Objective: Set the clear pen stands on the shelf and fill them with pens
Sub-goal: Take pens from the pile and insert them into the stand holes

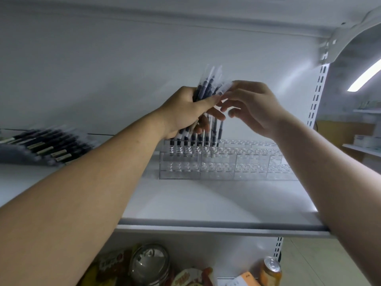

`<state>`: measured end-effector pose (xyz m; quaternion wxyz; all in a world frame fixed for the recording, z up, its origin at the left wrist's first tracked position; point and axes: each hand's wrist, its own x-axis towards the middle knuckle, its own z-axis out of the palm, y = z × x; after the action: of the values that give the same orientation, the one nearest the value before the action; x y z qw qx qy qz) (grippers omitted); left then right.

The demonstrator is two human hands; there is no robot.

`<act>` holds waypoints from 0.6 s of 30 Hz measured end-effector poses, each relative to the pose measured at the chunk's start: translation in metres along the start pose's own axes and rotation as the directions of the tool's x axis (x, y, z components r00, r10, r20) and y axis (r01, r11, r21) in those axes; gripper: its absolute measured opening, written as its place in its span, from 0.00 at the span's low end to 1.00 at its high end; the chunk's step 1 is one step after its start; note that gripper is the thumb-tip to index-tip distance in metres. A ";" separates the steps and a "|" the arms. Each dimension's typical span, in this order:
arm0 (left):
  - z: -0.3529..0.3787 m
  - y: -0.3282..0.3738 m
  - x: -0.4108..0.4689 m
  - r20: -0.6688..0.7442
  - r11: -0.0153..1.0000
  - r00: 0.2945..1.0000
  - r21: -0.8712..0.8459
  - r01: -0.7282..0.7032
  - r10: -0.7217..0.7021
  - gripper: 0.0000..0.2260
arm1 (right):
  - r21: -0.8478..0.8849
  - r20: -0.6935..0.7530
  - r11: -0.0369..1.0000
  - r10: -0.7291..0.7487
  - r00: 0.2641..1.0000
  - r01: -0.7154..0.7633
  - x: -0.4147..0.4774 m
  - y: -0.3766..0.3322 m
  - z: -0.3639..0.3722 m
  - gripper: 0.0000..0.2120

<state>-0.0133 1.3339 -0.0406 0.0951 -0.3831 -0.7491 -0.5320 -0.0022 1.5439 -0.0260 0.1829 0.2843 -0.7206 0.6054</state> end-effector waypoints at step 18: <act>-0.002 -0.004 0.003 -0.043 0.997 0.998 0.044 0.056 -0.054 0.10 | 0.138 -0.431 0.984 -0.046 0.901 0.116 0.010 0.001 -0.012 0.11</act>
<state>-0.0182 1.3330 -0.0412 0.1046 -0.3487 -0.7690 -0.5254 -0.0114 1.5537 -0.0190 0.3374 0.1888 -0.5998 0.7006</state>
